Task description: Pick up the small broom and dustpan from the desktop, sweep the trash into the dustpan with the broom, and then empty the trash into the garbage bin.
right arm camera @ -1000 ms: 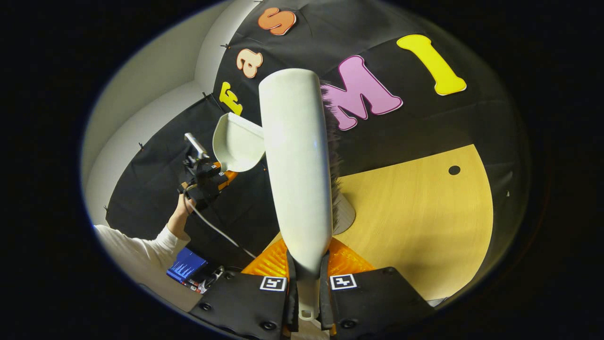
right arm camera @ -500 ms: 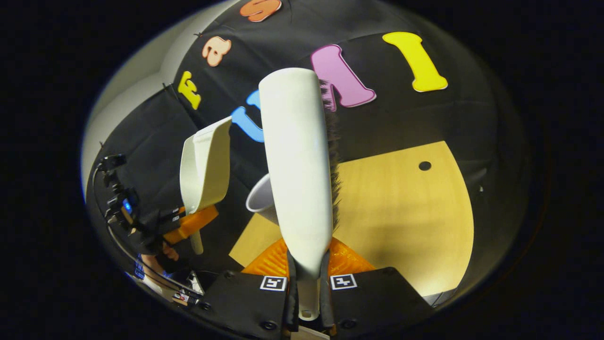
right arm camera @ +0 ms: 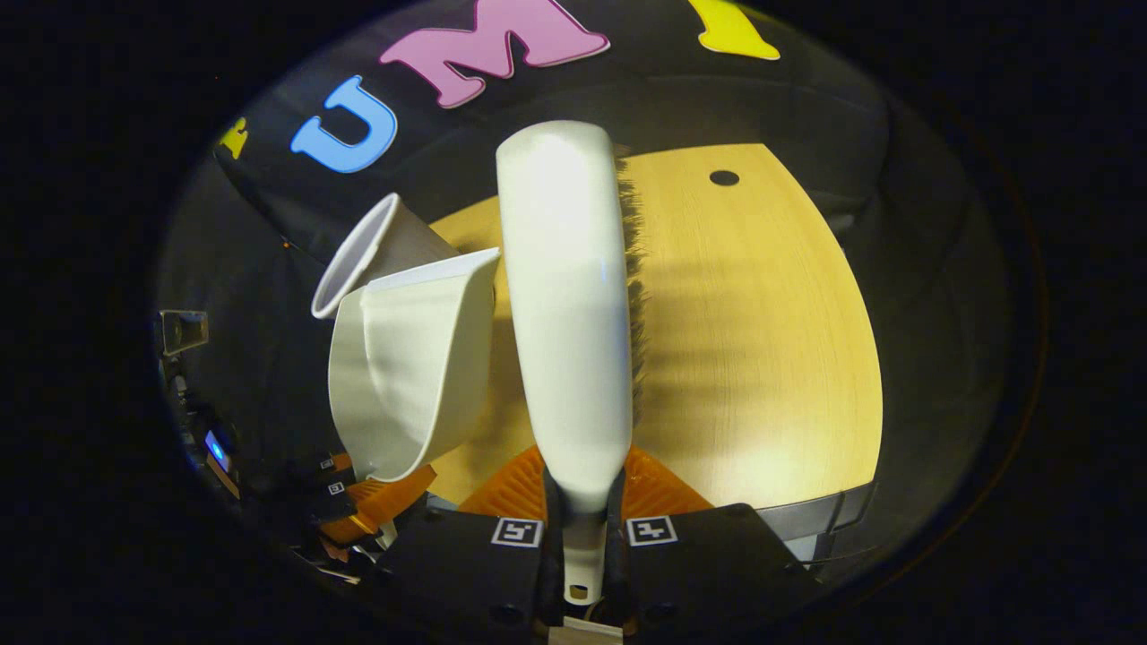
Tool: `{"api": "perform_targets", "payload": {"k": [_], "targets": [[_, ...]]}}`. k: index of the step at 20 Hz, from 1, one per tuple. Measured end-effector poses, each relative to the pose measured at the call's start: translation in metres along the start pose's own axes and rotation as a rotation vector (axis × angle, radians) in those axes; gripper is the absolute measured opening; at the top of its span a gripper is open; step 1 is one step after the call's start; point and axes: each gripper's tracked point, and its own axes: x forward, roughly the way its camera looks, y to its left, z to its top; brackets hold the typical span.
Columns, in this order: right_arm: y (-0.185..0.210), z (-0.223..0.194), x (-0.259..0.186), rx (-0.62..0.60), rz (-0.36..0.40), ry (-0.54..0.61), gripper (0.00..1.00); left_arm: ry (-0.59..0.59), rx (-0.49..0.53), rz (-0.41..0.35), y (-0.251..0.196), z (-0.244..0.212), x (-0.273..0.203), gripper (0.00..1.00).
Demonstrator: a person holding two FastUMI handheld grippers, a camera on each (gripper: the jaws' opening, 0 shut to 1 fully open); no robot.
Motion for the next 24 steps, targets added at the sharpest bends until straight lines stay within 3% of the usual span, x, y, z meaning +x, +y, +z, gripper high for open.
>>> {"api": "perform_targets", "payload": {"k": [2,7,8,9,12,13,14,20,24], "targets": [[-0.009,-0.016,0.026,0.004,-0.042,0.072,0.2,0.06,0.018,0.043,0.005,-0.003,0.0,0.27],[-0.025,-0.053,0.069,0.004,-0.118,0.227,0.2,0.186,-0.045,0.02,0.0,0.021,-0.032,0.26],[-0.027,-0.059,0.076,0.013,-0.128,0.25,0.12,0.195,-0.052,0.015,-0.001,0.026,-0.035,0.26],[-0.032,-0.067,0.085,0.021,-0.142,0.27,0.2,0.214,-0.062,0.004,-0.004,0.027,-0.036,0.27],[-0.038,-0.083,0.101,0.044,-0.18,0.348,0.2,0.269,-0.078,0.001,0.0,0.032,-0.043,0.26],[-0.039,-0.087,0.104,0.044,-0.185,0.368,0.13,0.286,-0.082,0.009,0.0,0.032,-0.044,0.27],[-0.041,-0.091,0.107,0.041,-0.194,0.377,0.2,0.299,-0.092,0.008,0.0,0.036,-0.047,0.25],[-0.048,-0.096,0.113,0.032,-0.253,0.437,0.19,0.37,-0.122,-0.028,-0.005,0.043,-0.055,0.27],[-0.047,-0.093,0.108,0.044,-0.246,0.446,0.2,0.412,-0.112,-0.032,-0.002,0.045,-0.057,0.26]]}}
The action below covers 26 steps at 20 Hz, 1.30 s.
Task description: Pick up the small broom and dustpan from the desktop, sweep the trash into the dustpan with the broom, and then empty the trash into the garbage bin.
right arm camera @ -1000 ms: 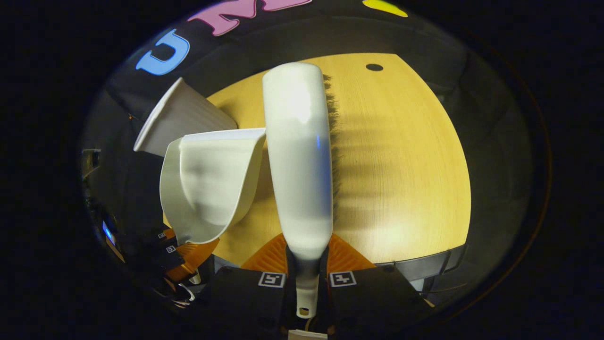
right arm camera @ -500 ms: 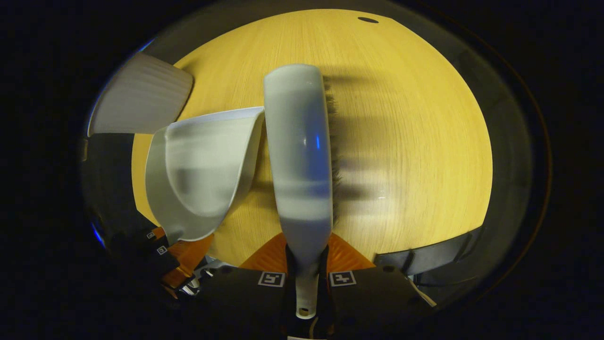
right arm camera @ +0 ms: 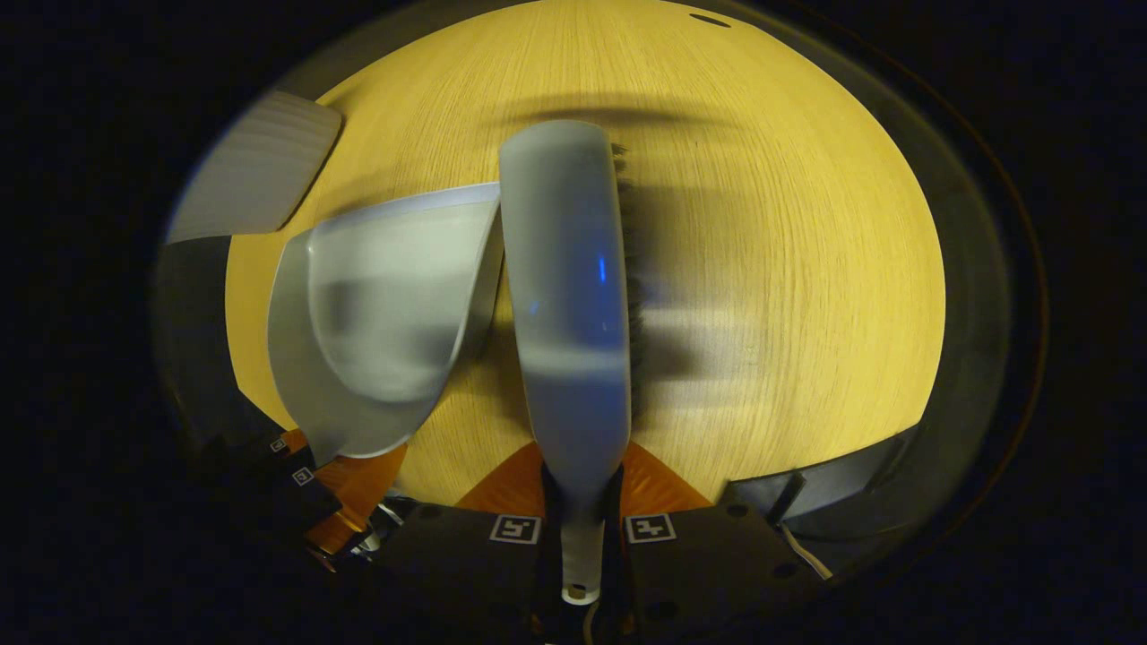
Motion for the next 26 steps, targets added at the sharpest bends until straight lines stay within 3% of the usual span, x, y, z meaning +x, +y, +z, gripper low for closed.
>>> {"api": "perform_targets", "payload": {"k": [9,10,11,12,13,14,15,16,22,26], "targets": [[0.004,-0.001,-0.005,0.013,0.014,0.018,0.31,0.052,0.025,0.005,0.001,-0.008,0.008,0.3],[0.003,-0.003,-0.004,0.009,0.016,0.02,0.32,0.04,0.036,0.019,0.004,-0.006,0.007,0.34],[0.003,-0.002,-0.007,0.003,0.013,0.016,0.52,0.026,0.051,0.019,0.003,-0.004,0.007,0.44],[0.004,-0.005,-0.001,0.009,0.012,0.008,0.73,0.018,0.061,0.016,0.001,-0.005,0.004,0.7],[0.002,-0.001,-0.011,0.011,0.01,-0.005,0.93,0.008,0.06,0.022,0.001,-0.004,0.003,0.83],[0.001,0.0,-0.013,0.017,0.009,-0.019,0.99,-0.002,0.057,0.026,0.001,-0.004,0.001,0.88],[0.001,0.0,-0.016,0.021,0.011,-0.029,0.89,-0.019,0.057,0.022,0.0,-0.003,-0.002,0.88],[0.002,0.0,-0.019,0.023,0.016,-0.041,0.99,-0.032,0.056,0.026,0.0,-0.004,-0.005,0.88],[0.008,-0.002,-0.077,-0.039,0.074,-0.229,0.99,-0.165,0.102,0.015,-0.012,-0.017,-0.042,0.88],[0.012,-0.01,-0.131,-0.05,0.131,-0.384,0.99,-0.309,0.148,0.08,-0.011,-0.021,-0.081,0.87]]}}
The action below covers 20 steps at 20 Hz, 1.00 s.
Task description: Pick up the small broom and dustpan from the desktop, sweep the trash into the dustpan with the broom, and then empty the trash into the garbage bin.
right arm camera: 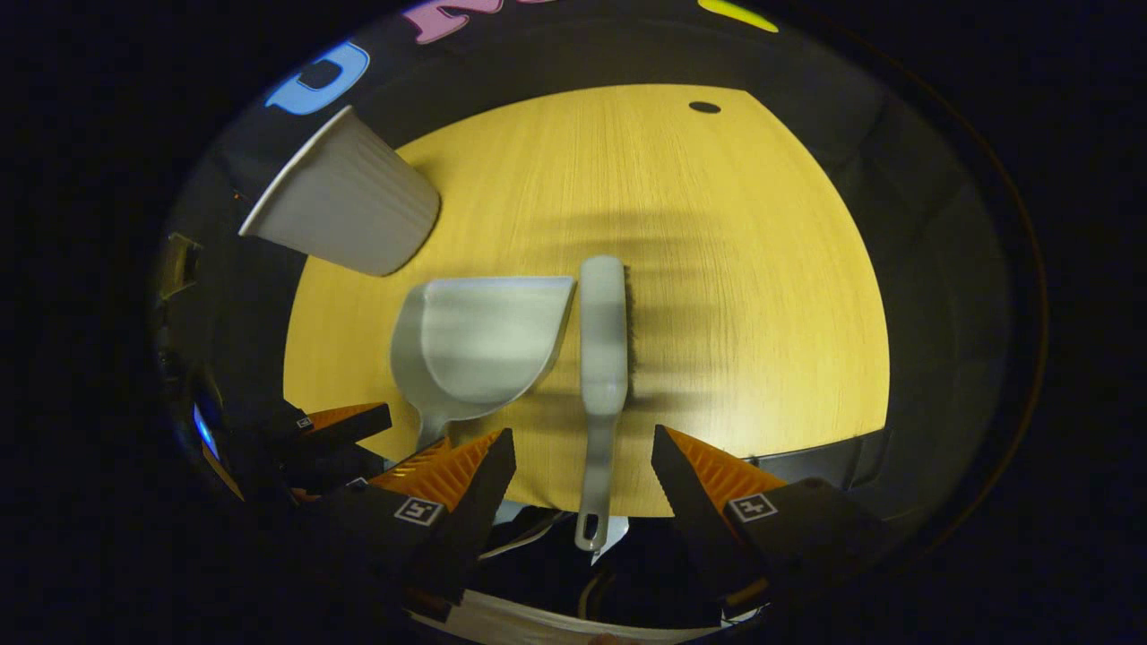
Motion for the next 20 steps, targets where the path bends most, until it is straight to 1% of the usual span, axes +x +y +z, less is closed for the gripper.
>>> {"api": "perform_targets", "payload": {"k": [2,3,6,7,9,10,11,12,13,14,16,18,19,20], "targets": [[0.008,0.013,-0.027,0.011,0.037,-0.094,0.99,-0.082,0.006,0.016,-0.001,0.008,-0.024,0.87],[0.013,0.024,-0.04,0.003,0.053,-0.159,0.99,-0.139,0.005,0.02,-0.002,0.016,-0.039,0.87],[0.026,0.06,-0.094,-0.055,0.079,-0.379,0.99,-0.357,0.026,0.047,-0.006,0.049,-0.096,0.87],[0.031,0.076,-0.113,-0.073,0.085,-0.467,0.89,-0.431,0.045,0.07,-0.007,0.06,-0.117,0.87],[0.04,0.104,-0.157,-0.116,0.092,-0.646,0.88,-0.604,0.074,0.121,-0.007,0.084,-0.163,0.87],[0.035,0.105,-0.18,-0.143,0.083,-0.734,0.87,-0.687,0.069,0.137,-0.01,0.09,-0.187,0.87],[0.034,0.109,-0.206,-0.169,0.074,-0.82,0.98,-0.746,0.058,0.148,-0.01,0.094,-0.198,0.87],[0.03,0.111,-0.228,-0.194,0.06,-0.907,0.98,-0.798,0.043,0.158,-0.009,0.092,-0.204,0.87],[0.029,0.112,-0.241,-0.216,0.045,-0.986,0.98,-0.857,0.032,0.166,-0.01,0.088,-0.211,0.87],[0.042,0.13,-0.254,-0.242,0.02,-1.07,0.97,-0.913,0.018,0.177,-0.009,0.088,-0.215,0.87],[0.046,0.145,-0.282,-0.281,-0.009,-1.177,0.97,-1.019,0.003,0.2,-0.009,0.08,-0.237,0.86],[0.049,0.153,-0.309,-0.284,-0.006,-1.258,0.97,-1.13,-0.007,0.227,-0.011,0.073,-0.249,0.86],[0.05,0.155,-0.319,-0.287,-0.008,-1.29,0.87,-1.191,-0.015,0.234,-0.015,0.068,-0.258,0.86],[0.049,0.157,-0.327,-0.289,-0.018,-1.325,0.87,-1.236,-0.017,0.236,-0.018,0.061,-0.265,0.85]]}}
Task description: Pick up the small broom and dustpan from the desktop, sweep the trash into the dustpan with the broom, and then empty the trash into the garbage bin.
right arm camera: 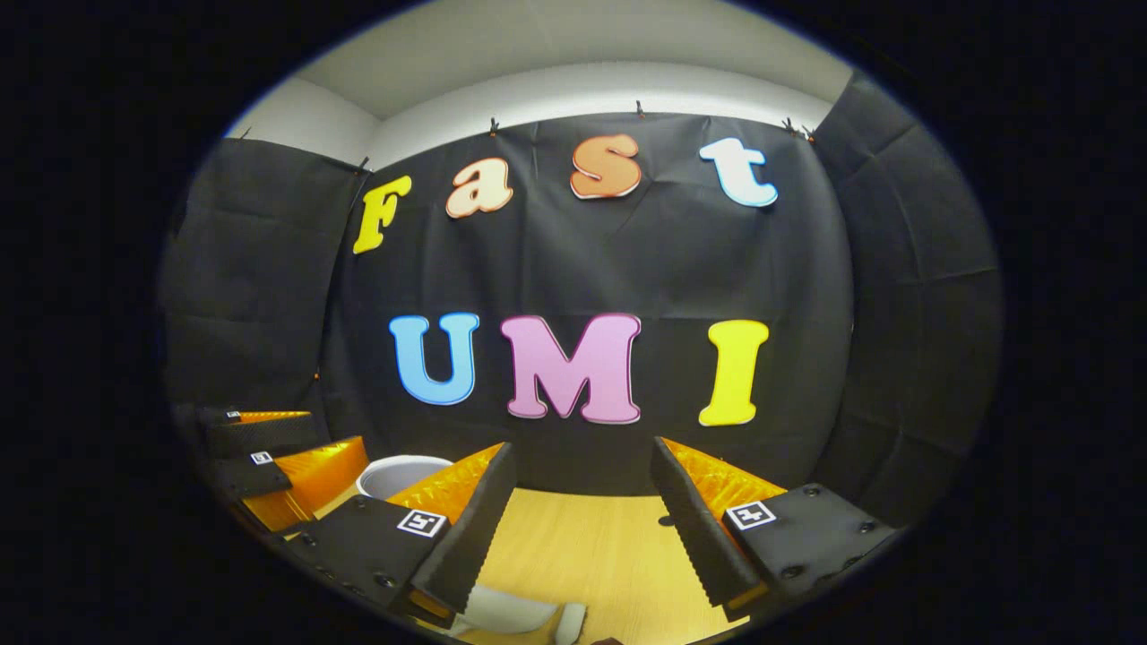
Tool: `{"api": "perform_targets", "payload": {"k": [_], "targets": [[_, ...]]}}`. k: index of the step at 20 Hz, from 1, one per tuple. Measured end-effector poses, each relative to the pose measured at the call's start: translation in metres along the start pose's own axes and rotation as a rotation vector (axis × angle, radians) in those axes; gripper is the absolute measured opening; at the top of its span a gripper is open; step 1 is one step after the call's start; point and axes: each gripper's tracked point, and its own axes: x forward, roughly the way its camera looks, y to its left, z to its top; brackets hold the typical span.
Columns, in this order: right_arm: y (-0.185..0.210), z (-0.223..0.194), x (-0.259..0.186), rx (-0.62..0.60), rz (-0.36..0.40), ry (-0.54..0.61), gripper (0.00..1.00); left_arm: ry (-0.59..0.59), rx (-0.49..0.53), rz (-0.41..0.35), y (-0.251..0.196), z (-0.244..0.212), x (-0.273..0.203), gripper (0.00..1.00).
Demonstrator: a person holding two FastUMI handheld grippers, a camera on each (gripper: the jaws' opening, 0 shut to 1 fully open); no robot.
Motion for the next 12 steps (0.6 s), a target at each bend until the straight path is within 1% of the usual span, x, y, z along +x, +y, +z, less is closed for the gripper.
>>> {"api": "perform_targets", "payload": {"k": [1,3,4,7,9,12], "targets": [[-0.002,0.007,0.0,-0.009,-0.008,-0.028,0.97,-0.027,-0.002,0.003,-0.001,0.002,-0.01,0.84],[0.008,0.017,0.001,-0.01,0.004,-0.07,0.97,-0.039,-0.009,-0.005,-0.002,0.0,-0.016,0.84],[0.012,0.023,0.0,-0.016,0.011,-0.094,0.89,-0.041,-0.021,-0.008,0.002,0.002,-0.011,0.85],[0.017,0.031,-0.003,-0.033,0.027,-0.121,0.89,-0.053,-0.04,-0.008,0.009,0.011,-0.019,0.84],[0.021,0.03,-0.004,-0.036,0.044,-0.114,0.89,-0.037,-0.037,0.004,0.006,0.01,-0.018,0.84],[0.021,0.028,-0.002,-0.017,0.054,-0.096,0.89,-0.023,-0.059,0.001,0.005,0.011,-0.018,0.84]]}}
